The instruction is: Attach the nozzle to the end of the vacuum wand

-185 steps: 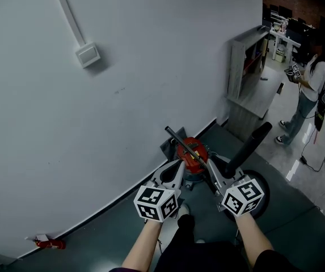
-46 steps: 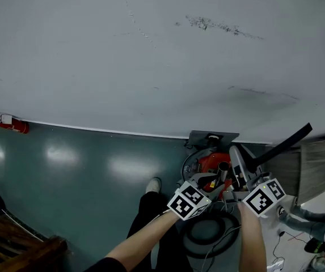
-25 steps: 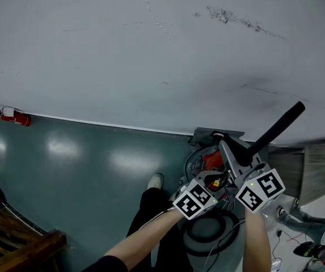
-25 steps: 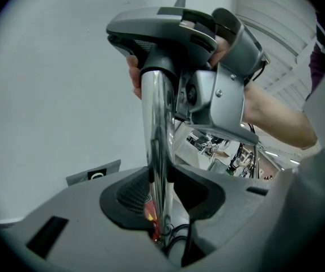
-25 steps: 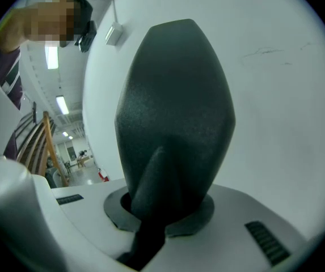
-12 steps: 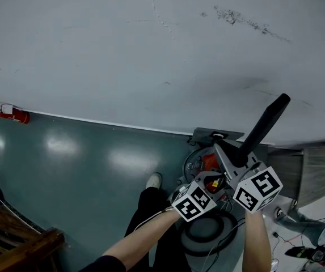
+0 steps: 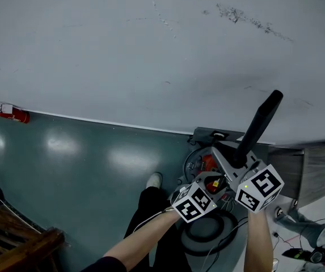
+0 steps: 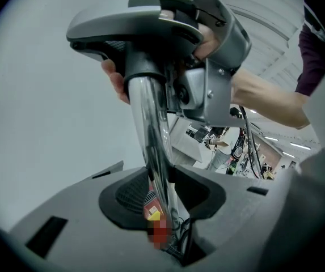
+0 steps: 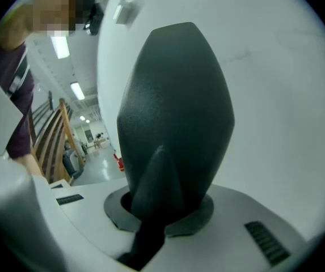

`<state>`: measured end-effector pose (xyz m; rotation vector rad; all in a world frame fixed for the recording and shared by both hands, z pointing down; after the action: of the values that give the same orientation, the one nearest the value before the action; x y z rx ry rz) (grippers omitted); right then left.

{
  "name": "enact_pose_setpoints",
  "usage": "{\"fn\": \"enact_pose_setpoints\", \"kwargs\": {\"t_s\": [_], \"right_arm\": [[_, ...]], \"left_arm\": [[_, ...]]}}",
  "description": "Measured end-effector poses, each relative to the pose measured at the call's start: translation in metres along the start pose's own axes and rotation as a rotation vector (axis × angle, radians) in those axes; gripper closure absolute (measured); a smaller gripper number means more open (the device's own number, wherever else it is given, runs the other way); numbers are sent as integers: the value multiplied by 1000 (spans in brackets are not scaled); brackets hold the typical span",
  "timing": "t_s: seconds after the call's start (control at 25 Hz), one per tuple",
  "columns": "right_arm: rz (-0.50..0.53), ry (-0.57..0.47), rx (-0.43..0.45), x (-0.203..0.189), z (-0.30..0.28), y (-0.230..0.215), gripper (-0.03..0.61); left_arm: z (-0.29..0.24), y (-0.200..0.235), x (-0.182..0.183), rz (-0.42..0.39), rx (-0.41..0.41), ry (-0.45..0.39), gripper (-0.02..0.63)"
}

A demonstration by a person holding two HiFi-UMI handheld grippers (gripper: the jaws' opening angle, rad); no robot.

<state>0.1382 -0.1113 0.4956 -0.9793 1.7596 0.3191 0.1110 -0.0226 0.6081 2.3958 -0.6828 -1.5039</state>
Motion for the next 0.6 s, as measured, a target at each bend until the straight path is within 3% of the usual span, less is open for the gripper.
{"fn": "enact_pose_setpoints", "kwargs": {"t_s": [0.08, 0.12, 0.28, 0.44, 0.6], "right_arm": [[121, 17, -19, -1, 1, 11, 532], [131, 27, -17, -2, 0, 13, 532], [0, 27, 18, -3, 3, 3, 532], [-25, 40, 30, -3, 1, 2, 532], [121, 21, -3, -4, 2, 14, 532]], "left_arm": [[1, -3, 1, -20, -2, -1, 472], [2, -3, 1, -28, 1, -3, 472], [1, -6, 1, -44, 12, -16, 471], [2, -6, 1, -56, 17, -19, 471], [3, -6, 1, -57, 14, -14, 470]]}}
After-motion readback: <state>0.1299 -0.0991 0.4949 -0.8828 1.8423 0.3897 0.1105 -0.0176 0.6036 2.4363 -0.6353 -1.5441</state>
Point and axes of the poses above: the fingertips, and each gripper's own axes: z backward along the fingers, y to its left, x out of its top, the point moved 7 cm from there along z, backward along the fingers, and after that the axes turned 1 degree about -x, right-handed, at the moved point
